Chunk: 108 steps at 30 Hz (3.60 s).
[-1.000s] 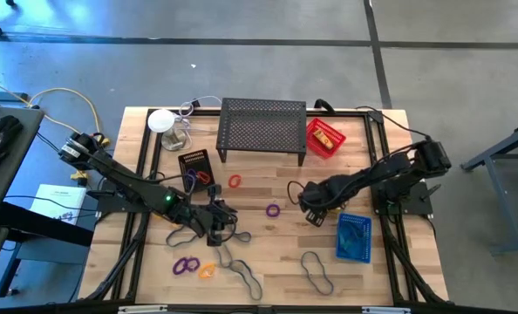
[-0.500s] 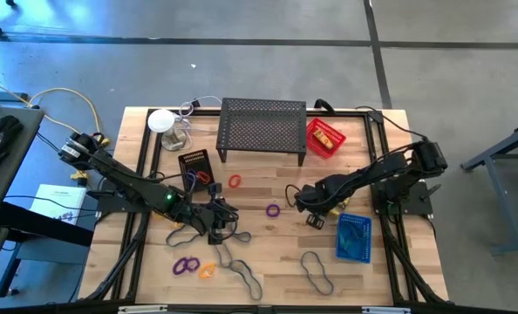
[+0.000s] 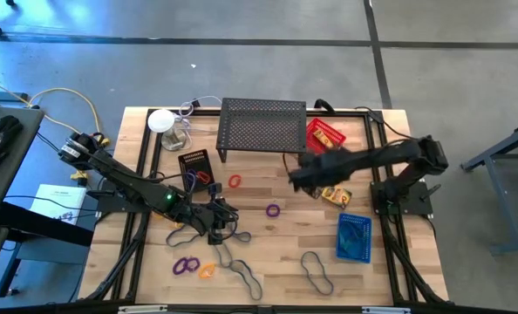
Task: Pick & Place Office Desk Supplies
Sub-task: Put the big crayon box into the red basket, then put the blue rubber band into the blue basket
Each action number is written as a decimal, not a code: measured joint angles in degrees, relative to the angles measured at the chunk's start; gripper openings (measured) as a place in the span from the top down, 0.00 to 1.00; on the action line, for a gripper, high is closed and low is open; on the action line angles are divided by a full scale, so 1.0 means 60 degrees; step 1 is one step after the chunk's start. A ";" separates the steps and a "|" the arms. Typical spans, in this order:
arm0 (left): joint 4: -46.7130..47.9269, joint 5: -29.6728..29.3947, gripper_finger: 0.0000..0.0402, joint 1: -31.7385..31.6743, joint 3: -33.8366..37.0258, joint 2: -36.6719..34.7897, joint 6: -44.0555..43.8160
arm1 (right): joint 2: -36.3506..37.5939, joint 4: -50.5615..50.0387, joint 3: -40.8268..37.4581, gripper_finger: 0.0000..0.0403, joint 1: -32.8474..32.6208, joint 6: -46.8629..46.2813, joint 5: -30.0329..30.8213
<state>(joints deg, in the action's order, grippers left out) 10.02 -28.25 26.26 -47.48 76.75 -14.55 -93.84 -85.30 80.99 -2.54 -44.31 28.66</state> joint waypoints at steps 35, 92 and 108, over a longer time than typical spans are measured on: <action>0.0284 0.0069 0.75 0.0142 -0.0001 0.0000 -0.0052 | -0.0058 0.5253 -0.2062 0.82 0.5317 0.3631 -0.1018; 0.1432 -0.0785 0.75 0.0437 0.1009 -0.0004 0.0786 | -0.0667 1.1077 -0.1494 0.38 -0.6530 0.0652 0.3319; 0.0120 0.1281 0.75 -0.1001 0.1009 0.1637 -0.0057 | -0.0776 1.1403 -0.1490 0.38 -0.6606 0.0408 0.2944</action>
<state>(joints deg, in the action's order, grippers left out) 10.74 -20.56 20.25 -41.43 86.58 -14.90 -98.50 -16.88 72.05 -42.17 -41.86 46.33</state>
